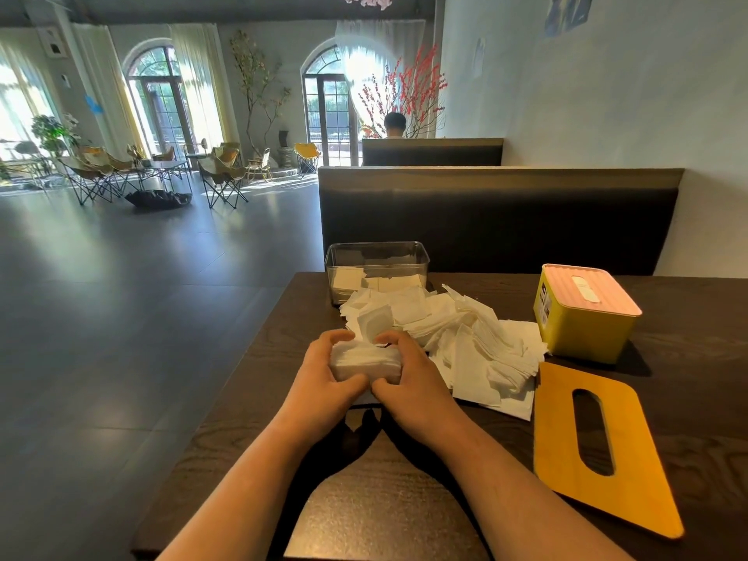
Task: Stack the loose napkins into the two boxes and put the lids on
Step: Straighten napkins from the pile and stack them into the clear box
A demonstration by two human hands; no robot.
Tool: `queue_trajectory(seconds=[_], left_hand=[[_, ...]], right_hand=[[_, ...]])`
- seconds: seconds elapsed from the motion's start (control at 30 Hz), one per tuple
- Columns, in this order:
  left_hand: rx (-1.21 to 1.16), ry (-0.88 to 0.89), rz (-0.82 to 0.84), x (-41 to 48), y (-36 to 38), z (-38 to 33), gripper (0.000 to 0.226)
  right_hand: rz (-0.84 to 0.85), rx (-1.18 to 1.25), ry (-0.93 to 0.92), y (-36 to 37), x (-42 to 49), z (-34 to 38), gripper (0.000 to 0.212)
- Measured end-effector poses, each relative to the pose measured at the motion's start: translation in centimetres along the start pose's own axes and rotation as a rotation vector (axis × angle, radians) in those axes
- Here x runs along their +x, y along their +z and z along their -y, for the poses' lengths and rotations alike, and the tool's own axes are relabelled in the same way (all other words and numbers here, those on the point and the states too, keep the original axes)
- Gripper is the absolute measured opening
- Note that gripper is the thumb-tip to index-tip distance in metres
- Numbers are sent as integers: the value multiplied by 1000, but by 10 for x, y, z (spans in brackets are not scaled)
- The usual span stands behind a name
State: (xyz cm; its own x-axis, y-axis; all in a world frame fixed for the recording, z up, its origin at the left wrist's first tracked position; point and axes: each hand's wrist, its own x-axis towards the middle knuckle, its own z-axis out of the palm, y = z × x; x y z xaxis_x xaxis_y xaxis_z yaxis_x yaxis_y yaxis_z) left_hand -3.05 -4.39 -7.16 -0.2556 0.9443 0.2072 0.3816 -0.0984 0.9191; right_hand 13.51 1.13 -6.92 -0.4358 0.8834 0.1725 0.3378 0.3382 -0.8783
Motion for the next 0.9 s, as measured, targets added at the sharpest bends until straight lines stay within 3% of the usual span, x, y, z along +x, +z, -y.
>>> queue_trajectory(seconds=[0.17, 0.43, 0.67, 0.9], left_hand=[[-68, -25, -63, 2, -4, -1, 63], [-81, 11, 128, -3, -2, -5, 82], [-63, -12, 79, -3, -3, -8, 75], [-10, -70, 72, -4, -8, -9, 46]], right_hand=[[-5, -7, -10, 1, -1, -1, 57], [49, 115, 23, -2, -4, 6, 59], [124, 189, 73, -5, -4, 9, 71], [46, 265, 121, -9, 0, 11, 74]])
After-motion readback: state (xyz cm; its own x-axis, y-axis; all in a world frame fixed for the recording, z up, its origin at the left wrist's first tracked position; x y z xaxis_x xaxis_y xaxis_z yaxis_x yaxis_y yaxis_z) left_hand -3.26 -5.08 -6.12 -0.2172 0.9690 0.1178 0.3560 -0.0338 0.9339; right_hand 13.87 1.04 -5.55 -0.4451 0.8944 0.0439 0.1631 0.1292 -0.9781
